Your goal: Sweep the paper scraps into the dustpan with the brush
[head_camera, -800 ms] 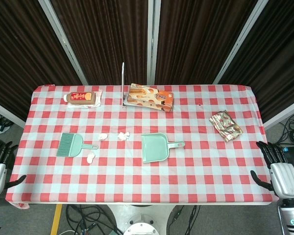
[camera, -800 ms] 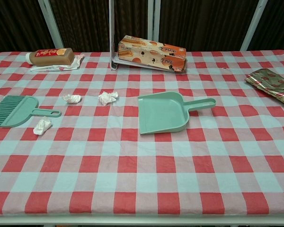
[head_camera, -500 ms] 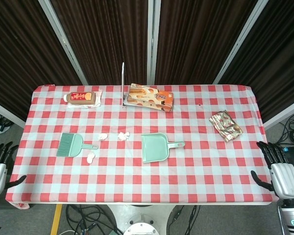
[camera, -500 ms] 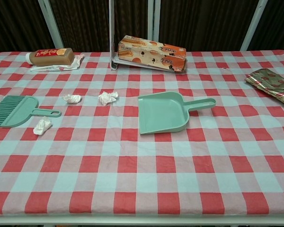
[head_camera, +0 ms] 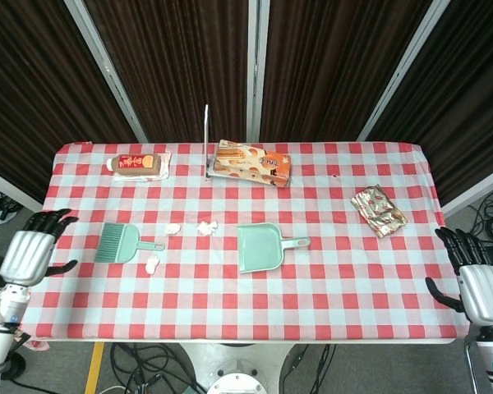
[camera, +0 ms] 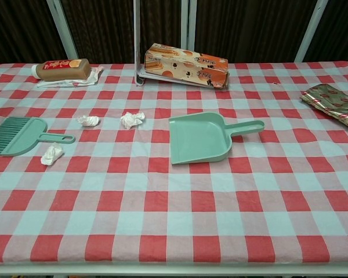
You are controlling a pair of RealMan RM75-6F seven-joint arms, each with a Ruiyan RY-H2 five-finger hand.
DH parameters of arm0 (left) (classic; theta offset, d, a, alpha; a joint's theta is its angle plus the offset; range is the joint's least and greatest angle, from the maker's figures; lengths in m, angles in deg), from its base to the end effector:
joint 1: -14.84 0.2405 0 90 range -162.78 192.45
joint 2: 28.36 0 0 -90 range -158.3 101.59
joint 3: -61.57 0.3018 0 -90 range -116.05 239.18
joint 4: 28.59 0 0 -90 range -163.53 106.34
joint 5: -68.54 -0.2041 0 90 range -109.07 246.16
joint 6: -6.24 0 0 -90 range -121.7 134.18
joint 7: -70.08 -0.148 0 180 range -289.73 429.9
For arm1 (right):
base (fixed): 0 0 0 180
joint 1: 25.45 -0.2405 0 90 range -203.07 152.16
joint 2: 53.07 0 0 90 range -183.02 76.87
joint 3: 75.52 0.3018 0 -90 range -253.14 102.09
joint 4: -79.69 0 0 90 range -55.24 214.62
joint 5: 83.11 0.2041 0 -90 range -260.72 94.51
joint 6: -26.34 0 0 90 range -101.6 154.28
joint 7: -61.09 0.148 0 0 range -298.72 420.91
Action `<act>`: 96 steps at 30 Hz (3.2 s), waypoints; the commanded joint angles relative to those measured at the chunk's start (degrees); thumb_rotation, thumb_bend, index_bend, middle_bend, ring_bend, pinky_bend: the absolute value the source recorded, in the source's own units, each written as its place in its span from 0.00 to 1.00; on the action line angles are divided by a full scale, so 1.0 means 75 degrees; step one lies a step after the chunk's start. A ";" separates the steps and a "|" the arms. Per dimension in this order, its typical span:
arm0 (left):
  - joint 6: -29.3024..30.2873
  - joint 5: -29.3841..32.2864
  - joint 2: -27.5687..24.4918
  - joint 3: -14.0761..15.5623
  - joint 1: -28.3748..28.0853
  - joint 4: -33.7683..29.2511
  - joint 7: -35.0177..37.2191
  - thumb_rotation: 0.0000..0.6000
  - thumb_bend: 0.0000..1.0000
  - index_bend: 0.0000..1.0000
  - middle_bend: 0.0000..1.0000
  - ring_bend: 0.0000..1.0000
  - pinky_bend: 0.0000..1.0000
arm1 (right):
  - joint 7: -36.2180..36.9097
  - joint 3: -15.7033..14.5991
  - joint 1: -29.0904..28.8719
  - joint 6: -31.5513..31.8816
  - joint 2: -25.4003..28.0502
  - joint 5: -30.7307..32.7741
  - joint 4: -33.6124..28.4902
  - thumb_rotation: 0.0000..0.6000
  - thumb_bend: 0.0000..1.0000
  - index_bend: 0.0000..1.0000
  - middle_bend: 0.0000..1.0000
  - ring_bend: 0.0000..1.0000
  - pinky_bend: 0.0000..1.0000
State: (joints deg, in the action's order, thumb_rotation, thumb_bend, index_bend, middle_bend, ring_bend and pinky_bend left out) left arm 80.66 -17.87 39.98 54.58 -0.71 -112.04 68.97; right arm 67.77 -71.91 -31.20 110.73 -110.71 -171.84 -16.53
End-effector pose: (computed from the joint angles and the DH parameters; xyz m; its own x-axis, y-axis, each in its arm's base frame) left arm -0.3363 0.2707 0.1590 0.4903 0.0201 0.8713 0.8613 -0.1638 -0.4809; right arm -0.3311 -0.1948 0.2155 0.3330 0.0001 0.9429 -0.9403 -0.0753 0.3320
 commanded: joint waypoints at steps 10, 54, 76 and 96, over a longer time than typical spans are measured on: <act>-0.2659 0.0840 0.1267 -0.0318 -0.2029 0.0734 -0.1270 1.00 0.10 0.45 0.48 0.63 0.84 | -0.0215 0.0049 -0.0036 -0.0094 0.0113 0.0168 -0.0150 1.00 0.24 0.00 0.07 0.00 0.00; -0.4216 0.3498 0.3086 0.0103 -0.3230 0.2356 -0.3178 1.00 0.27 0.43 0.47 0.72 0.90 | -0.0030 -0.0030 0.0234 0.0194 0.0106 0.0191 -0.0004 1.00 0.25 0.00 0.08 0.00 0.00; -0.3280 0.2093 0.2305 0.0298 -0.2947 0.1963 -0.1500 1.00 0.40 0.51 0.54 0.72 0.89 | -0.0351 -0.0038 0.0007 -0.0125 0.0179 -0.0003 -0.0262 1.00 0.25 0.00 0.10 0.00 0.00; -0.1106 -0.0143 0.1408 0.0716 -0.2089 0.1645 0.2164 1.00 0.40 0.51 0.55 0.72 0.89 | -0.4596 0.0635 -0.2959 -0.4010 -0.1260 0.1490 -0.0936 1.00 0.14 0.09 0.23 0.00 0.00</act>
State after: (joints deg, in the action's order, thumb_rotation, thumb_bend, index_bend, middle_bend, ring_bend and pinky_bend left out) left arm 71.80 -18.44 50.65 59.59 -16.78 -99.47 84.94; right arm 38.52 -68.86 -49.10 84.96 -116.02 -164.80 -24.41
